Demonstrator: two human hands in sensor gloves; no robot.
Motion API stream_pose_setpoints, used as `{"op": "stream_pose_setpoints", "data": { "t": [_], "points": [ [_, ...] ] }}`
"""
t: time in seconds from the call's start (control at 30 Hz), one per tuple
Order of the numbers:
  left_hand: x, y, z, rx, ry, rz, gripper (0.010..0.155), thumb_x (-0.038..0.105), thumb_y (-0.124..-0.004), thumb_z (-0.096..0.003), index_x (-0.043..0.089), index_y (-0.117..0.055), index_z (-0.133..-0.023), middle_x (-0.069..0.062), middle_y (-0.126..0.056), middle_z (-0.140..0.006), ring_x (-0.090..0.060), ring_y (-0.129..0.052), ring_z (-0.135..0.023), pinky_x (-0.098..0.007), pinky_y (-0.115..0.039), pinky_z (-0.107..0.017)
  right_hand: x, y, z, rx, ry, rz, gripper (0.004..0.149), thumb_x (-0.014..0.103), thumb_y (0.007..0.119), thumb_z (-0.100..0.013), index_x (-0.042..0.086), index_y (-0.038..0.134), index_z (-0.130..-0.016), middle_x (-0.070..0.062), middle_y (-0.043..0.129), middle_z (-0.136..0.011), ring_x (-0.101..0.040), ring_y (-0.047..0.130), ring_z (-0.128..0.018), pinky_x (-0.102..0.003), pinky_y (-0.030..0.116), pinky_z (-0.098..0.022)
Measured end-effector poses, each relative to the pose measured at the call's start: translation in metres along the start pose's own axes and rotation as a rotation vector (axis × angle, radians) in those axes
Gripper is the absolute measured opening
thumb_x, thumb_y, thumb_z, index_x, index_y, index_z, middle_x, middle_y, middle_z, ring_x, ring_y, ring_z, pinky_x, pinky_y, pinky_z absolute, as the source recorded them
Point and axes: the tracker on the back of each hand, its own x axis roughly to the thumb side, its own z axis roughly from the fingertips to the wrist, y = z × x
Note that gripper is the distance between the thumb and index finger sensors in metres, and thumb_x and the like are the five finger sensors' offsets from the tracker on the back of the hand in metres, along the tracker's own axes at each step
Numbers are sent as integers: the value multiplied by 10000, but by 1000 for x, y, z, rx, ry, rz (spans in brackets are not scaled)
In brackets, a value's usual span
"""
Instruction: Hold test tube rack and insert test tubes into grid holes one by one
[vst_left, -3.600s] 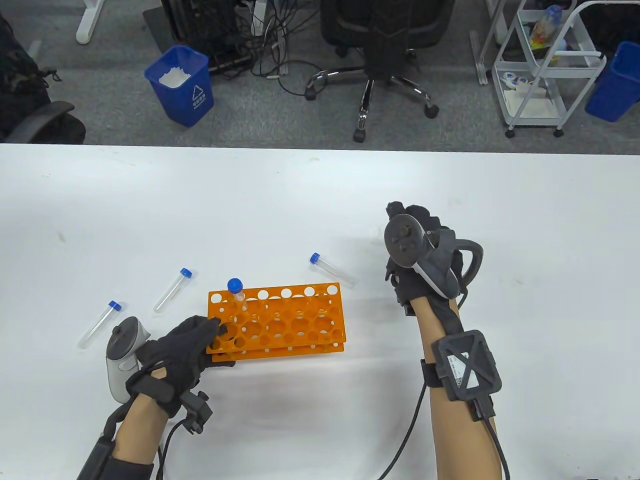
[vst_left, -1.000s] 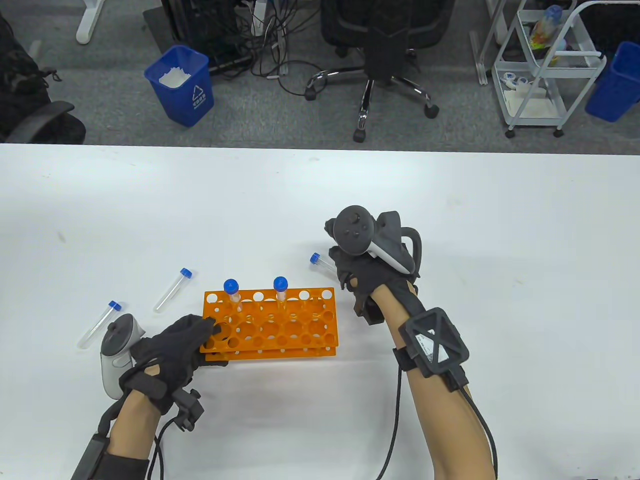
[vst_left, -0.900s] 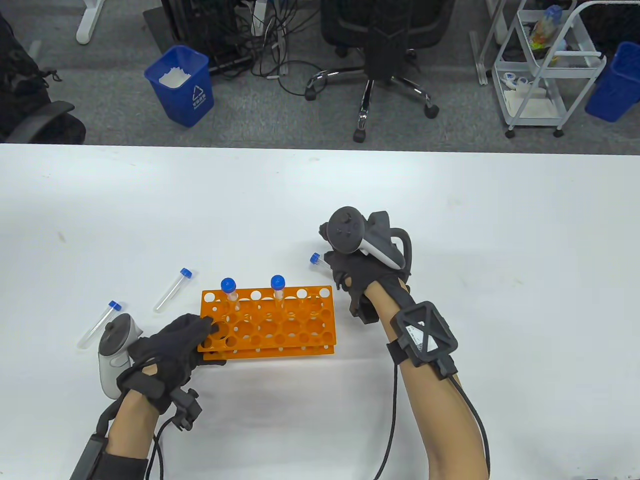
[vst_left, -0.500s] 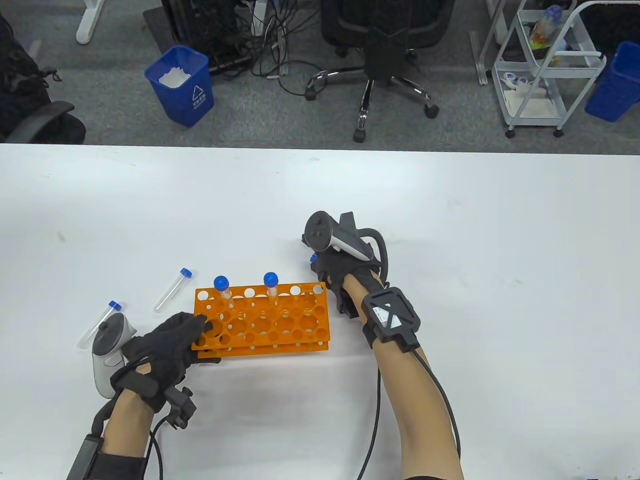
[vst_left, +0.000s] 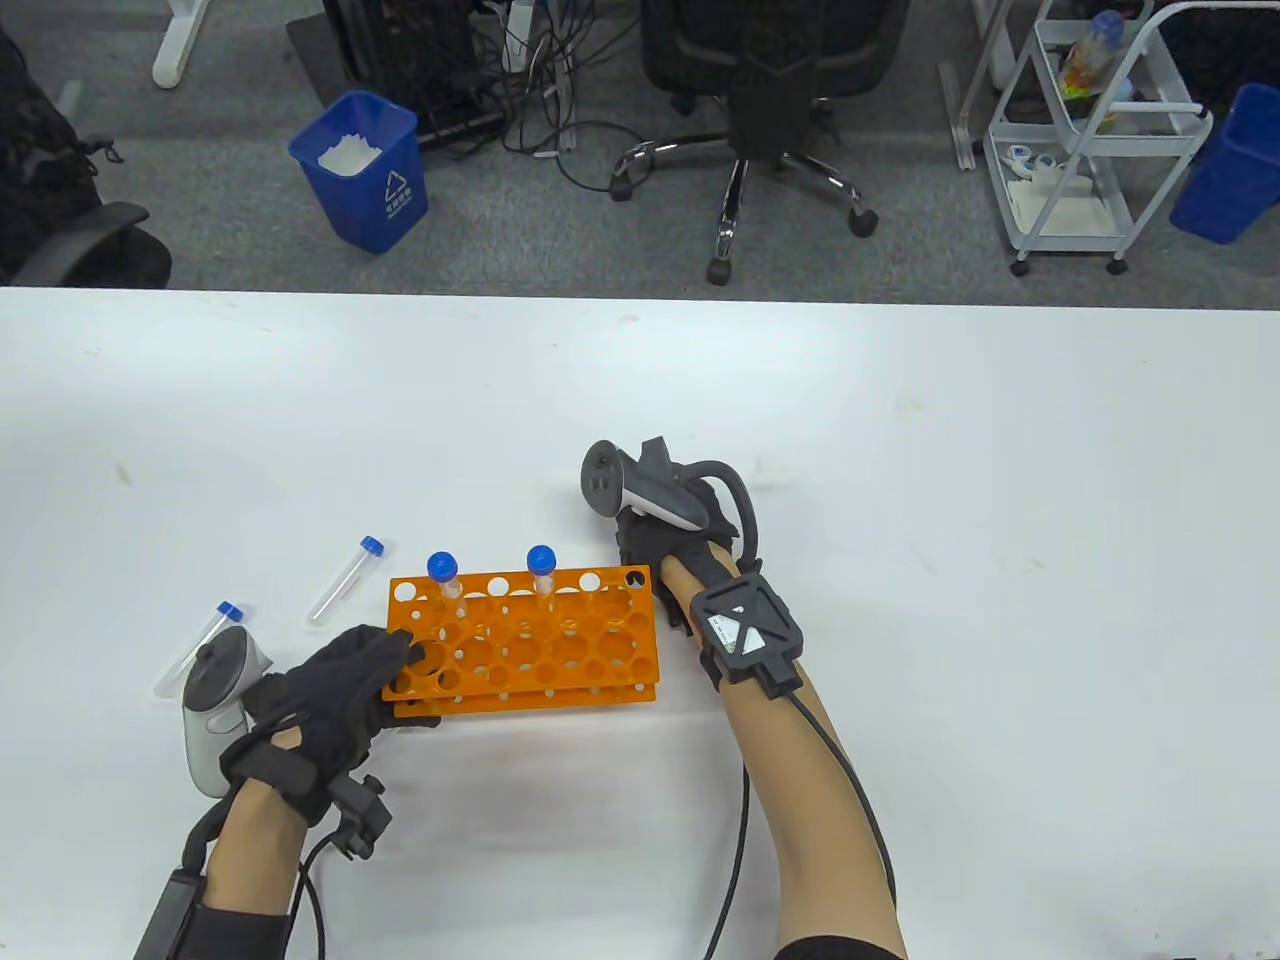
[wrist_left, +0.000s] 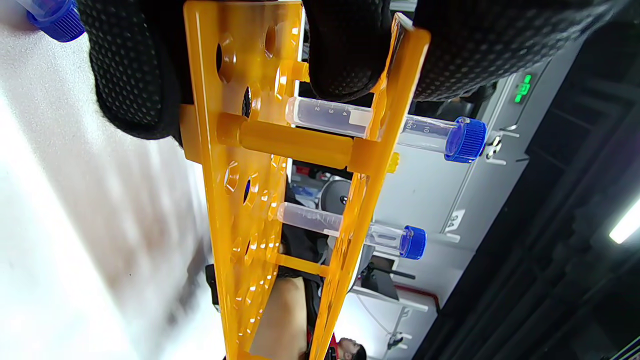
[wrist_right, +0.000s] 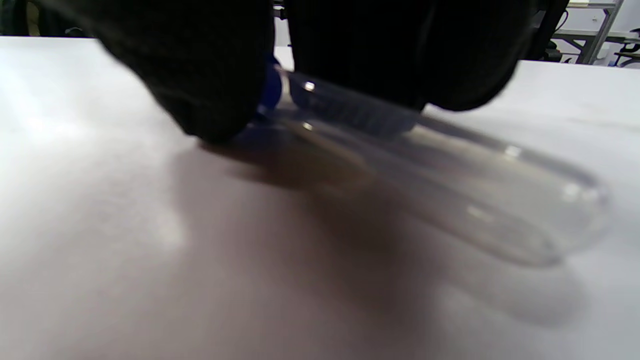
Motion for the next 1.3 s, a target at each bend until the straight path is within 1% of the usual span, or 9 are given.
{"op": "stream_pose_setpoints", "data": {
  "t": [0.13,0.27,0.33,0.47,0.6,0.77,0.93,1.13,1.3],
  "points": [
    [0,-1,0,3,1,3,439,535,-787,-463,223,-771,-771,-307,-604,-965,-420,-997,-701,-460,-923,-496,-1,1,0,3,-17,-11,669,258,869,-390,277,583,-994,-108,803,-854,-360,904,-634,-564,800,-493],
    [0,-1,0,1,4,5,438,532,-789,-462,221,-772,-770,-305,-603,-966,-422,-997,-700,-463,-921,-496,-9,-4,1,33,-5,-57,672,240,861,-388,271,580,-998,-120,823,-848,-371,920,-634,-580,807,-491],
    [0,-2,0,-3,5,2,438,532,-789,-462,221,-772,-770,-306,-605,-965,-423,-997,-699,-462,-922,-495,-14,-8,4,25,3,-80,670,233,856,-387,271,584,-998,-125,822,-855,-382,922,-648,-592,803,-501],
    [-1,-3,-1,-14,7,0,439,532,-789,-462,220,-772,-769,-306,-605,-964,-421,-997,-699,-462,-921,-496,-26,-23,16,-23,15,-152,656,213,849,-385,272,608,-991,-137,812,-877,-405,915,-687,-614,792,-521],
    [-1,-6,-2,-24,9,-4,437,531,-790,-462,220,-773,-768,-307,-605,-964,-424,-996,-699,-464,-920,-497,-39,-44,34,-91,31,-173,638,189,844,-384,286,637,-979,-143,800,-903,-423,909,-724,-628,783,-540],
    [-2,-10,-2,-19,8,-7,436,529,-792,-458,219,-776,-764,-306,-608,-961,-424,-998,-694,-466,-923,-487,-56,-76,63,-207,53,-191,606,175,840,-382,300,685,-954,-149,794,-916,-430,908,-740,-630,782,-546],
    [-3,-13,-3,-25,14,-13,439,530,-791,-458,217,-773,-766,-307,-606,-961,-425,-997,-694,-467,-923,-487,-74,-110,103,-375,41,-263,552,171,834,-382,271,745,-918,-163,799,-913,-426,913,-736,-624,789,-542],
    [-4,-17,-4,-29,16,-18,440,531,-790,-457,219,-771,-767,-308,-604,-960,-425,-995,-696,-466,-922,-488,-88,-130,148,-553,8,-350,525,180,839,-380,232,772,-899,-178,823,-898,-431,938,-717,-621,808,-525],
    [-6,-21,-4,-38,18,-16,439,530,-790,-457,218,-771,-765,-309,-605,-958,-423,-996,-695,-467,-922,-487,-82,-141,187,-666,-58,-391,531,199,847,-382,196,761,-905,-192,858,-884,-430,969,-690,-614,831,-503]
  ]
}}
